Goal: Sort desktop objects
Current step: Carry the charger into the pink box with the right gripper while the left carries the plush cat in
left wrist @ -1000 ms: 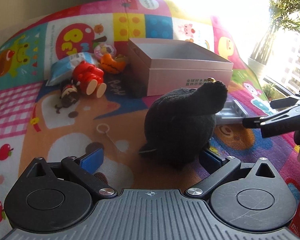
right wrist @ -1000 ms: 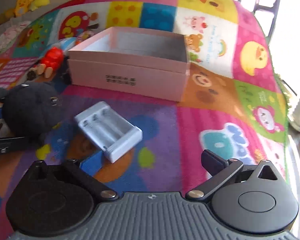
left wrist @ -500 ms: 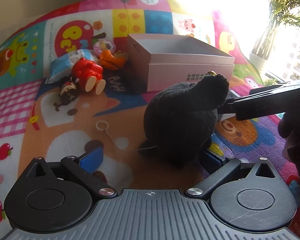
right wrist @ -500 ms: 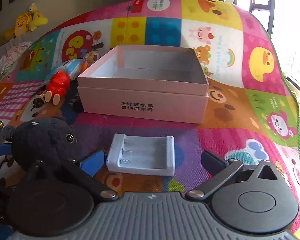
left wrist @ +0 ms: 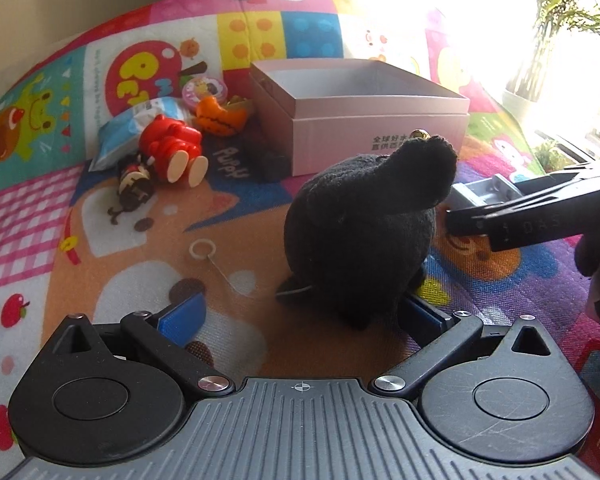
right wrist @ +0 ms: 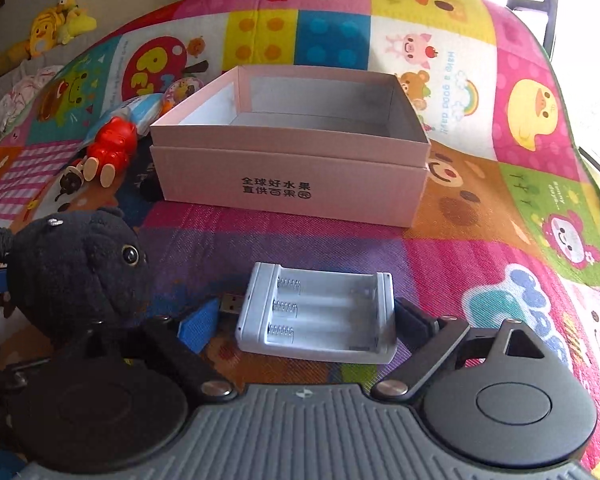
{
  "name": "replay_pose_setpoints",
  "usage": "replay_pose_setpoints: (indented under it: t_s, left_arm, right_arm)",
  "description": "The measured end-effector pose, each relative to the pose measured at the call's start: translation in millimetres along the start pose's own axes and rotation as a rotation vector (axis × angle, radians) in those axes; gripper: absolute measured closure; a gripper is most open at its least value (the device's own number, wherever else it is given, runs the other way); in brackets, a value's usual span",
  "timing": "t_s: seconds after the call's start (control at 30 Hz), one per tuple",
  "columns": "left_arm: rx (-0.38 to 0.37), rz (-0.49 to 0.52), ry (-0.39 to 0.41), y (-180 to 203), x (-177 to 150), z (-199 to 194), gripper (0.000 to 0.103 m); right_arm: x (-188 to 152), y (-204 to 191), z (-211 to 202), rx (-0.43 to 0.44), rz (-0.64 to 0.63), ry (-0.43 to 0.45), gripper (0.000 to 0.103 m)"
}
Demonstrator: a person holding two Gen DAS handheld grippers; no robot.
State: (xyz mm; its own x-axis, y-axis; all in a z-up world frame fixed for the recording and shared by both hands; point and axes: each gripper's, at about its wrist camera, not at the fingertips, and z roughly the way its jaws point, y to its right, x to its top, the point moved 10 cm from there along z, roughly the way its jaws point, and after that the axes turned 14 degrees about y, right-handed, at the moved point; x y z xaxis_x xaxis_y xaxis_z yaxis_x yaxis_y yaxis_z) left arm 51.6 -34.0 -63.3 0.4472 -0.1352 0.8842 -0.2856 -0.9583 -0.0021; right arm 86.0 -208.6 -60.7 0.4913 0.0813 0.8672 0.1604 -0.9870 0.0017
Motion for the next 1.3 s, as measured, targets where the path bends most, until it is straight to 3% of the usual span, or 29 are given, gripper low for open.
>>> replay_pose_setpoints:
  t_s: [0.2,0.43,0.5,0.57,0.83,0.97,1.07,1.17,1.3]
  left_arm:
    - [-0.053,-0.037,0.041,3,9,-7,0.0]
    - [-0.072,0.092,0.118,28,34,3,0.0]
    - [-0.079,0.12,0.12,35,36,10,0.002]
    - [-0.079,0.137,0.105,39,34,17,0.022]
    - [-0.07,0.111,0.094,36,29,11,0.024]
    - [-0.078,0.131,0.092,36,28,-3,0.024]
    - [-0.082,0.125,0.105,32,38,-14,0.024]
    - [-0.09,0.101,0.158,26,66,-23,0.024]
    - [-0.111,0.079,0.282,22,135,-27,0.024]
  right_arm:
    - [-17,20,-24,-0.018,0.015,0.019,0.011]
    - [-19,20,-22,-0.033,0.022,0.017,0.004]
    - [-19,21,-22,-0.029,0.03,0.017,0.004]
    - [-19,22,-22,-0.03,0.032,0.019,0.004]
    - [-19,22,-21,-0.031,0.03,0.021,0.004]
    - [-18,18,-25,-0.031,0.002,0.018,0.012]
    - [-15,13,-33,0.005,-0.001,-0.004,0.012]
    - [9,13,-53,0.023,-0.007,0.064,0.012]
    - [78,18,-91,0.035,-0.022,0.255,0.012]
